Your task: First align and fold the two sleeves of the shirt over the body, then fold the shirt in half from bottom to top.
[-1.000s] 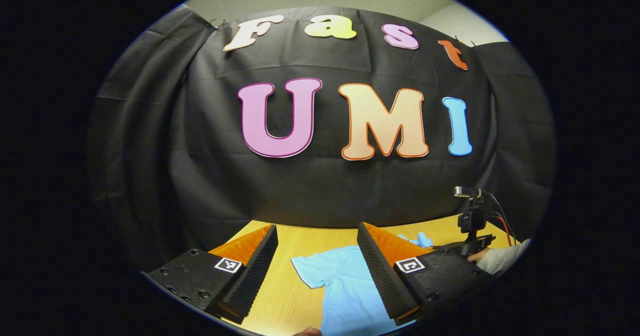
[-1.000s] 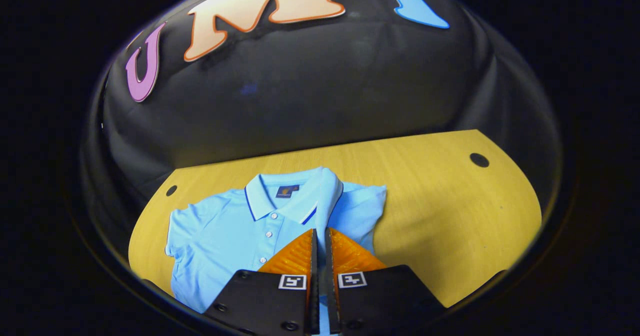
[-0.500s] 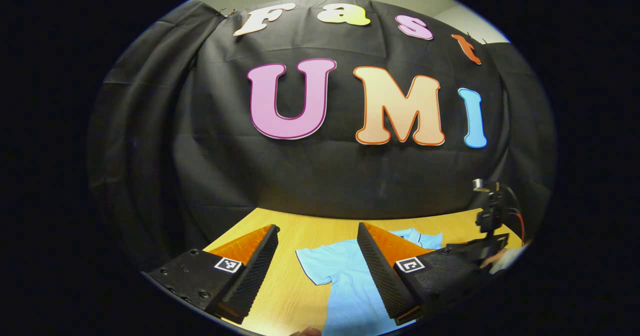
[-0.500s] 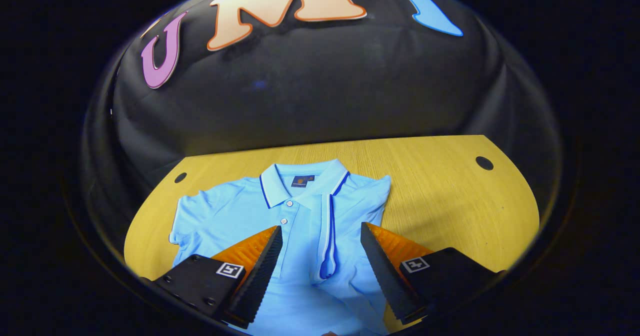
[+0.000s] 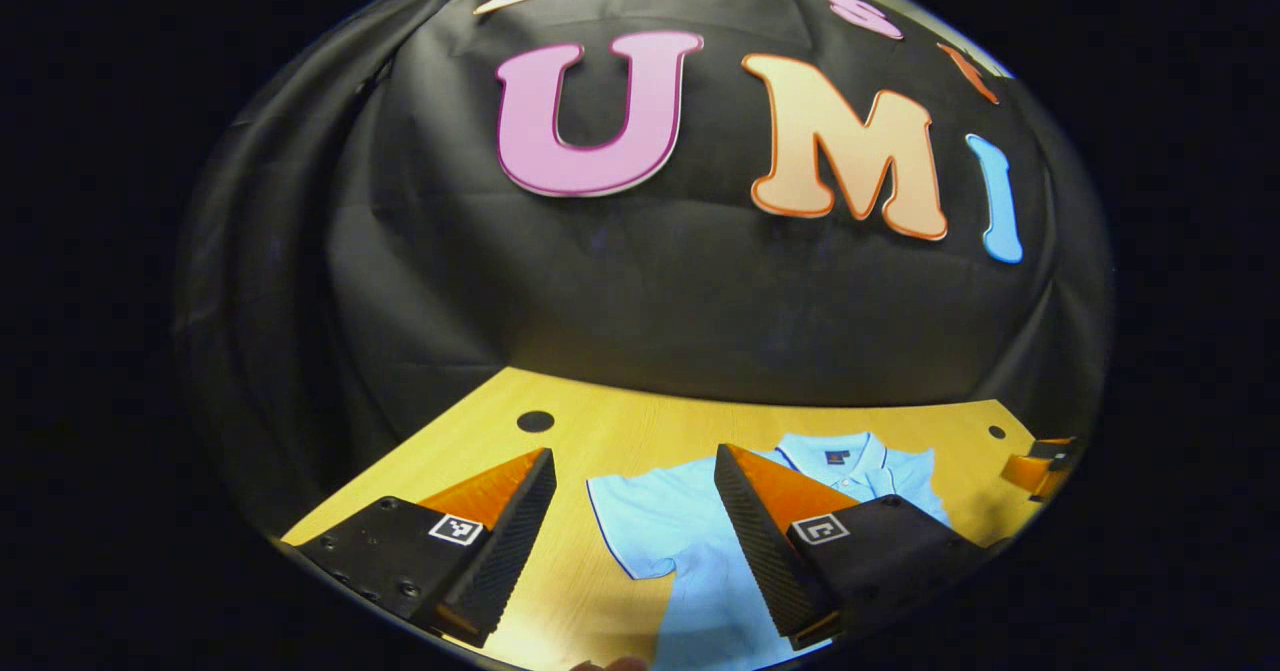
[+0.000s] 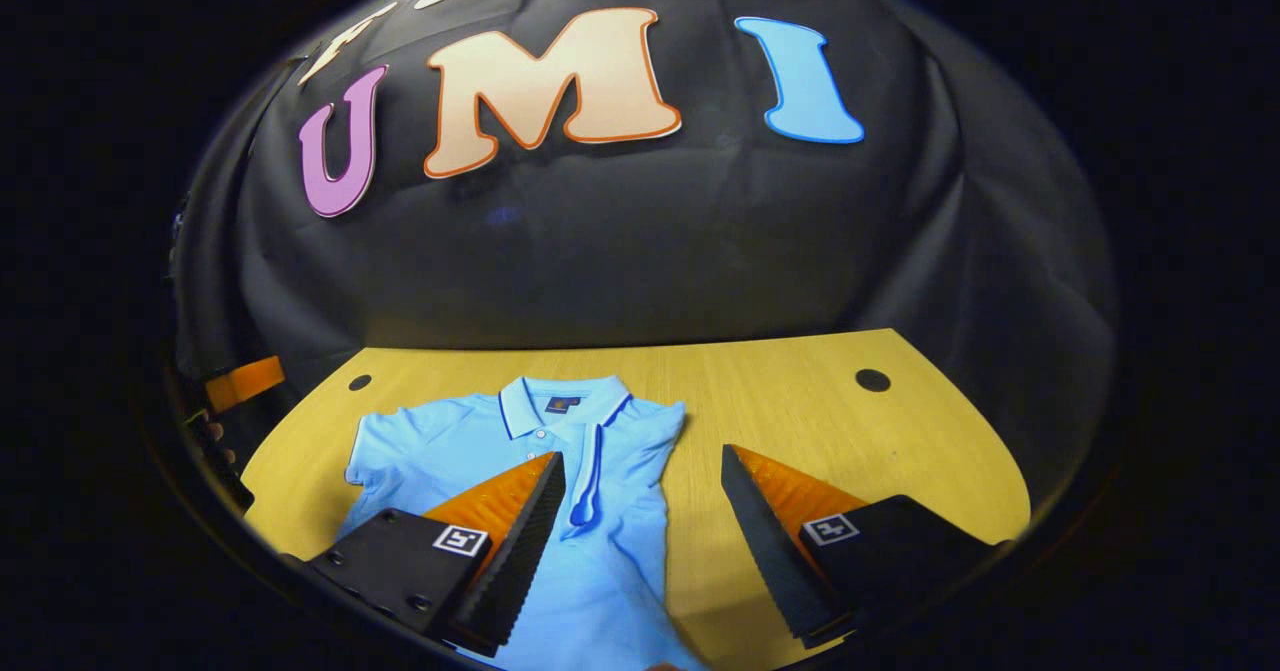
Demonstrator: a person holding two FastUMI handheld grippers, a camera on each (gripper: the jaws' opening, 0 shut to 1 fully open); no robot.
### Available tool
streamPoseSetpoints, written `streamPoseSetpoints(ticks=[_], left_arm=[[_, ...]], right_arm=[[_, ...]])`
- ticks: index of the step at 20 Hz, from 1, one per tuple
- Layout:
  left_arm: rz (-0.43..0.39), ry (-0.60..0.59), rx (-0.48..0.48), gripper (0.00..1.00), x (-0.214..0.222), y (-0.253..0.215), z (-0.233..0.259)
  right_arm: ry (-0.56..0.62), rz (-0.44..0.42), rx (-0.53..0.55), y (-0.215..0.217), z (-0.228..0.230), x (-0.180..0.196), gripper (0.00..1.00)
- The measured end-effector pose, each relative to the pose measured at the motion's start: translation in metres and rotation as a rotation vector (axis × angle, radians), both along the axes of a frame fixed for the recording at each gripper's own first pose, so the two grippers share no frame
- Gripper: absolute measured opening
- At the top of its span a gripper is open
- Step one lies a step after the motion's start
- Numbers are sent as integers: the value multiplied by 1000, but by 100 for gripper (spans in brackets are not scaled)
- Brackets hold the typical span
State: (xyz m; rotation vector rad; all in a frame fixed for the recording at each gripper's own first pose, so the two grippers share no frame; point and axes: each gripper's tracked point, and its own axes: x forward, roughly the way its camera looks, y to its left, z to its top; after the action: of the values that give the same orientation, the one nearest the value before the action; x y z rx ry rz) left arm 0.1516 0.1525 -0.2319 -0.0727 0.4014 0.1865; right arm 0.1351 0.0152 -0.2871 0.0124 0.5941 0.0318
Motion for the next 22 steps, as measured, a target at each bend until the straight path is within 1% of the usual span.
streamPoseSetpoints(ticks=[4, 8, 10, 11, 12, 13, 14, 16, 17, 18, 19, 20, 22], left_arm=[[21, 95, -45, 95, 21, 1, -55], [35, 200, -13, 96, 30, 8, -104], [53, 249, -23, 96, 32, 10, -125], [59, 273, -33, 96, 33, 10, -134], [63, 290, -46, 96, 33, 11, -141], [70, 308, -55, 96, 31, 14, -145], [73, 318, -57, 96, 31, 15, -149], [91, 347, -45, 96, 27, 17, -157], [95, 345, -39, 96, 28, 17, -157], [98, 340, -42, 96, 30, 16, -157], [93, 343, -36, 94, 30, 15, -157], [74, 344, -39, 92, 31, 12, -157], [13, 343, -48, 71, 38, -2, -157]], right_arm=[[10, -30, -20, -21, 5, -23, 98], [38, -44, -35, -34, -3, -43, 98], [50, -54, -44, -42, -5, -51, 98], [49, -60, -43, -44, -4, -53, 94], [51, -64, -38, -46, -3, -54, 94], [52, -68, -25, -47, -3, -56, 98], [53, -72, -15, -48, -1, -56, 94], [47, -85, -11, -55, 2, -54, 94], [43, -92, -9, -58, 3, -54, 98], [41, -99, -4, -61, 6, -53, 98], [37, -104, 0, -62, 6, -53, 94], [35, -107, 0, -64, 8, -53, 98], [31, -107, -2, -68, 9, -55, 98]])
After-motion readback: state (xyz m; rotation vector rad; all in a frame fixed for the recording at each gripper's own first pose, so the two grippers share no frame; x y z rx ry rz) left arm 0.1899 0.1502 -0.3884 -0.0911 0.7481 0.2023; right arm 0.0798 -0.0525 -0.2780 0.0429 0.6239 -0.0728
